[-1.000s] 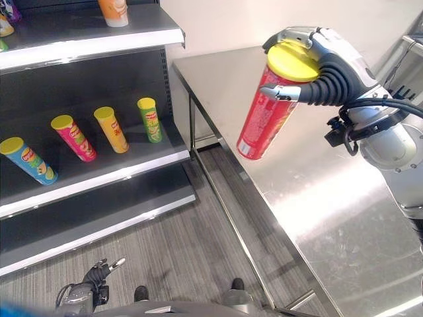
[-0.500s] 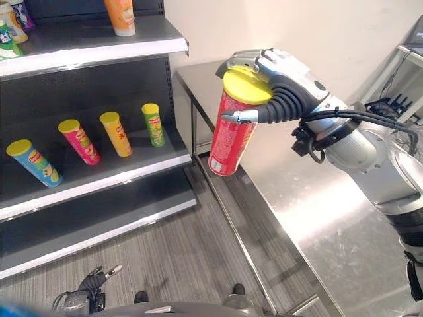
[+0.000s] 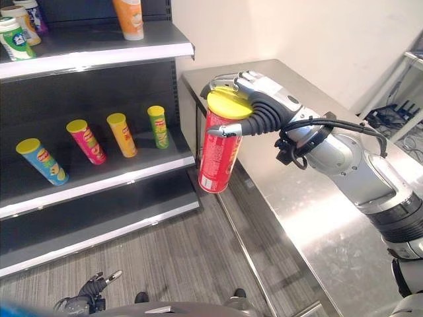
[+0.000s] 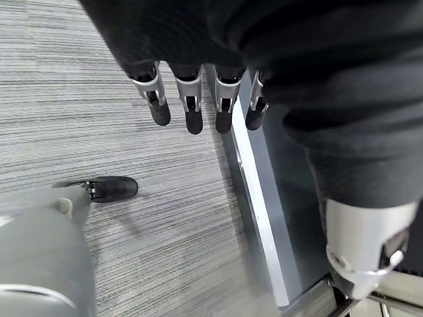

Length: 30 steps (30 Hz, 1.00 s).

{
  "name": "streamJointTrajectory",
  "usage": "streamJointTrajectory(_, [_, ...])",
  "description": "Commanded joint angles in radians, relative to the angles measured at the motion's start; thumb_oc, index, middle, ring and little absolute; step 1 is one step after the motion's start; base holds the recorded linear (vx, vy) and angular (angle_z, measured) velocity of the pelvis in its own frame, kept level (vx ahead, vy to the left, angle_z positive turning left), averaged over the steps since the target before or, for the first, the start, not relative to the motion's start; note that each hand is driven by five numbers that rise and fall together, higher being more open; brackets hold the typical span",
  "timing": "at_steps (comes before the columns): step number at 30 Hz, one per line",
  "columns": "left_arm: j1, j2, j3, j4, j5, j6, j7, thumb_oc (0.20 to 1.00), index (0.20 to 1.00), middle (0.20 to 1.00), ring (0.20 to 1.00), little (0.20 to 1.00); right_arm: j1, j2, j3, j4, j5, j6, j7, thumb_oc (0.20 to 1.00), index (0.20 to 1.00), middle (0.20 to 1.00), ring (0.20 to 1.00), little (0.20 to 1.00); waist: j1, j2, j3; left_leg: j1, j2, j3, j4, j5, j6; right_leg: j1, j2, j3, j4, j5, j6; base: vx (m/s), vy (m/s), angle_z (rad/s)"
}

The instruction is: Put the goods on the table back onto the shelves and tidy them up.

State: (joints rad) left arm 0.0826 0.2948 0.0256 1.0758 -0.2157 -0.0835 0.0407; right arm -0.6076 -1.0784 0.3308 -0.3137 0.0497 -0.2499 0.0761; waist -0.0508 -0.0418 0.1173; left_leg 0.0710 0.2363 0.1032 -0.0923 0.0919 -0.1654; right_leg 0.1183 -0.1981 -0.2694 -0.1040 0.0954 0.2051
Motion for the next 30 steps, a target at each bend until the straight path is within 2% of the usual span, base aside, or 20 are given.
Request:
streamJointTrajectory(1, [-0.063,0.073,0.000,0.031,-0.008,-0.020,0.014,1.000,1.000,1.000,1.000,1.000,-0.157,0.045,0.013,0.003,0.076,-0.012,-0.013,0.200,0.200,0.200,0.200,0.200,0.012,-0.049,0.021,0.075,-0.030,0.004,0.017,-0.138,-0.001,-0.011,0.050,0.054,0.036,-0.137,-0.050,0.00,0.008,0.10])
streamJointTrajectory(3, [-0.061,0.072,0.001,0.035,-0.010,-0.021,0.015,1.000,1.000,1.000,1.000,1.000,-0.181,0.056,0.031,-0.002,0.083,-0.012,-0.008,0.200,0.200,0.200,0.200,0.200,0.016,-0.049,0.020,0.074,-0.032,0.002,0.017,-0.137,0.000,-0.010,0.048,0.049,0.036,-0.137,-0.049,0.00,0.006,0.06])
streamJointTrajectory(4, [0.001,-0.001,-0.045,0.016,0.117,-0.008,0.067,1.000,1.000,1.000,1.000,1.000,0.204,0.085,-0.299,0.289,0.113,0.029,-0.128,0.200,0.200,0.200,0.200,0.200,0.067,-0.002,0.010,-0.003,-0.039,0.073,0.060,-0.122,0.024,0.056,-0.024,-0.020,0.056,-0.185,-0.017,0.00,0.000,0.00])
streamJointTrajectory(12, [0.001,0.014,-0.037,-0.018,0.094,-0.012,0.058,1.000,1.000,1.000,1.000,1.000,0.242,0.107,-0.316,0.279,0.121,0.032,-0.114,0.200,0.200,0.200,0.200,0.200,0.065,0.003,0.012,0.001,-0.030,0.067,0.058,-0.115,0.018,0.064,-0.013,-0.022,0.048,-0.192,-0.024,0.00,-0.012,0.09])
streamJointTrajectory(24, [0.011,0.012,-0.036,-0.014,0.101,-0.017,0.058,1.000,1.000,1.000,1.000,1.000,0.204,0.071,-0.283,0.249,0.069,0.011,-0.113,0.200,0.200,0.200,0.200,0.200,0.070,0.002,0.023,-0.010,-0.012,0.049,0.071,-0.106,0.009,0.066,0.010,-0.018,0.044,-0.211,-0.040,-0.01,-0.026,0.01])
streamJointTrajectory(30, [-0.010,0.023,-0.035,-0.045,0.055,-0.026,0.064,1.000,1.000,1.000,1.000,1.000,0.147,0.032,-0.249,0.230,0.066,0.005,-0.118,0.200,0.200,0.200,0.200,0.200,0.099,-0.023,0.065,-0.132,-0.006,-0.013,0.176,-0.086,-0.013,0.052,0.027,-0.036,0.055,-0.233,-0.068,-0.10,-0.074,0.29])
